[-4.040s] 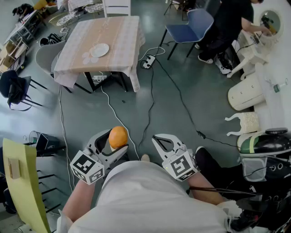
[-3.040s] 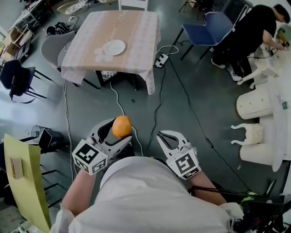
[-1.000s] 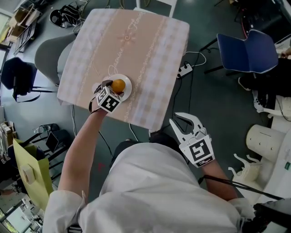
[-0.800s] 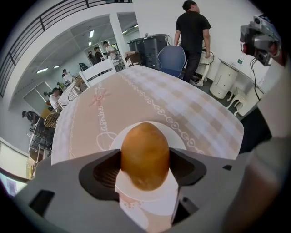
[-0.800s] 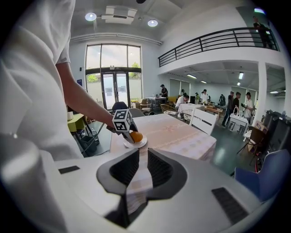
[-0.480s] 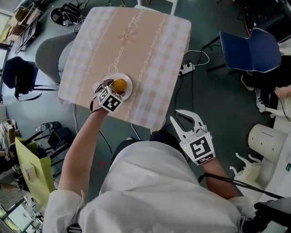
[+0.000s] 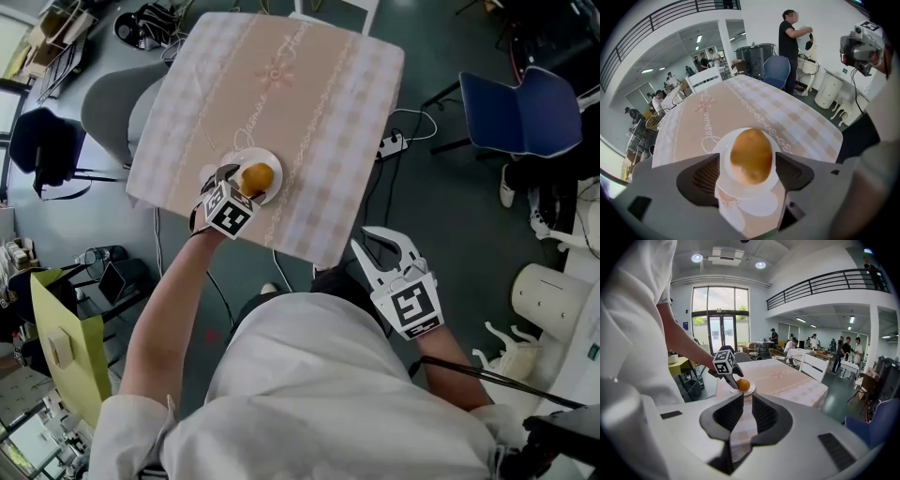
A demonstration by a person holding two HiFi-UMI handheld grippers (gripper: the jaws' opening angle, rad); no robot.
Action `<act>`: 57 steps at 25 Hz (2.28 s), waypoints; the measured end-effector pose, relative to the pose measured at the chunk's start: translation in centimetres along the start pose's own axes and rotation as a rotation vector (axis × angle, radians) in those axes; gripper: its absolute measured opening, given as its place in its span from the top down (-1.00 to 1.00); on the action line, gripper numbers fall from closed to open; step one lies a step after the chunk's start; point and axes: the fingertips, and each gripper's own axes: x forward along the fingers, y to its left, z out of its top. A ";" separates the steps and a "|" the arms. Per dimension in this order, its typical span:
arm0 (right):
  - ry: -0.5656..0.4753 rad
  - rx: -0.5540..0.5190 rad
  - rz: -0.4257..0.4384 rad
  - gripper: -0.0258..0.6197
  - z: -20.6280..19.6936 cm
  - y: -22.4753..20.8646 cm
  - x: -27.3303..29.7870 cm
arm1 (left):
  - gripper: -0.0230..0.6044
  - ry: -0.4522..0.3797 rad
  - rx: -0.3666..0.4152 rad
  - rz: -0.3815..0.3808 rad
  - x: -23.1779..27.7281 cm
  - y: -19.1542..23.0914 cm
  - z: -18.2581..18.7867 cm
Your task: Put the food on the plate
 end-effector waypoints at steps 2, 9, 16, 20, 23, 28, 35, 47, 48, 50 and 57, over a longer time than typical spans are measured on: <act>-0.002 -0.010 0.008 0.72 0.4 0.6 0.2 | -0.25 -0.024 -0.010 0.001 -0.9 -0.1 -0.1; -0.013 -0.045 0.017 0.72 1.9 3.7 1.5 | -0.25 -0.146 -0.084 0.001 -5.3 -1.2 -1.7; -0.021 -0.085 0.024 0.72 4.0 9.7 2.7 | -0.24 -0.394 -0.246 -0.092 -14.4 -4.5 -3.5; -0.030 -0.104 0.017 0.72 5.3 13.6 3.2 | -0.22 -0.538 -0.296 -0.200 -20.6 -7.7 -5.5; -0.029 -0.110 0.009 0.72 5.9 16.9 3.4 | 0.03 -0.644 -0.252 -0.236 -25.4 -9.8 -7.4; -0.038 -0.111 -0.011 0.74 6.6 22.3 3.5 | 0.77 -0.737 -0.245 -0.264 -31.4 -12.6 -11.2; -0.047 -0.081 -0.004 0.79 6.0 29.7 3.1 | 0.90 -0.769 -0.220 -0.341 -36.1 -17.0 -15.7; -0.068 -0.110 0.034 0.83 6.5 37.3 2.1 | 0.89 -0.810 -0.210 -0.388 -40.7 -20.0 -19.0; -0.067 -0.116 0.036 0.84 6.6 37.6 2.1 | 0.89 -0.808 -0.207 -0.386 -40.8 -20.2 -19.2; -0.062 -0.121 0.042 0.84 6.5 38.2 2.2 | 0.90 -0.801 -0.206 -0.384 -40.9 -20.7 -19.8; -0.056 -0.145 0.057 0.86 6.7 39.4 2.4 | 0.90 -0.791 -0.225 -0.397 -40.5 -21.1 -20.7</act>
